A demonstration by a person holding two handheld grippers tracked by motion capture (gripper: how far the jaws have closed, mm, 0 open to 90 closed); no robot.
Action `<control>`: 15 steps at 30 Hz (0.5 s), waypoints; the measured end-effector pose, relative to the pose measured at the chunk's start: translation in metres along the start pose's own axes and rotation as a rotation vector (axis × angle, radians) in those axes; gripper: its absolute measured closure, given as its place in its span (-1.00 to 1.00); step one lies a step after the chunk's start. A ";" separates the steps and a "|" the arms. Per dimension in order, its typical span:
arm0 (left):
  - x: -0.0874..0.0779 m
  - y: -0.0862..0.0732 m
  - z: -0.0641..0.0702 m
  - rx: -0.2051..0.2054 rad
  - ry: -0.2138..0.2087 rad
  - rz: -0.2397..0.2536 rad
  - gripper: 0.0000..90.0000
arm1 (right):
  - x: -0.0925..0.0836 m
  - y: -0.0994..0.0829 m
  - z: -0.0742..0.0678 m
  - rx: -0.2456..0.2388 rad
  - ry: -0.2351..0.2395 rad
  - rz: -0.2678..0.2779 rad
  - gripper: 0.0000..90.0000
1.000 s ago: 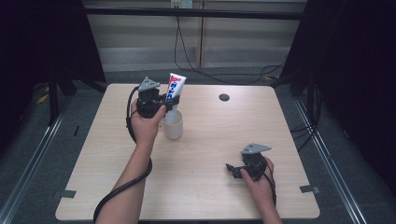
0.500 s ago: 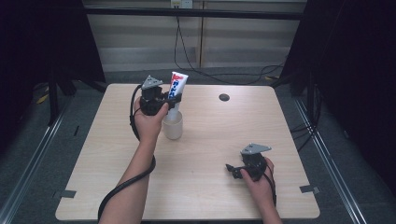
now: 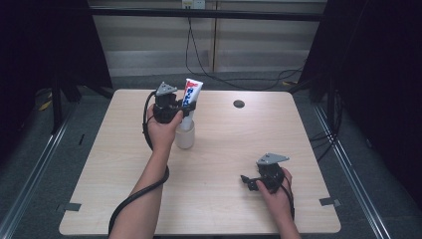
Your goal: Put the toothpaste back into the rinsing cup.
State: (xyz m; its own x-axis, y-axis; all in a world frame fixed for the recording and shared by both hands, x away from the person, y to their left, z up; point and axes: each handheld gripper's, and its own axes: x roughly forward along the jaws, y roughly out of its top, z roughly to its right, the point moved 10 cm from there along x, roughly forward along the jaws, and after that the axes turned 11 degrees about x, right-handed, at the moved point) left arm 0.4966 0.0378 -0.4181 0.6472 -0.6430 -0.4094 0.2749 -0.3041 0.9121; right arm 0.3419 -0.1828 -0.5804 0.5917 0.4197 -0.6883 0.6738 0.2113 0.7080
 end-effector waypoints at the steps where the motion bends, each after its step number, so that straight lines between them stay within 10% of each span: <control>1: 0.000 0.000 0.000 0.000 0.000 0.000 0.38 | 0.000 0.000 0.000 -0.002 0.000 0.001 -0.62; 15: 0.008 -0.011 -0.007 -0.036 0.003 0.004 0.36 | 0.000 0.000 0.000 -0.001 0.000 0.001 -0.62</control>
State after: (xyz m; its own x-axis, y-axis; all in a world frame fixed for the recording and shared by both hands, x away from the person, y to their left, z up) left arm 0.5041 0.0408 -0.4309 0.6502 -0.6423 -0.4058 0.2977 -0.2760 0.9139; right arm 0.3419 -0.1827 -0.5803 0.5926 0.4200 -0.6874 0.6726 0.2117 0.7091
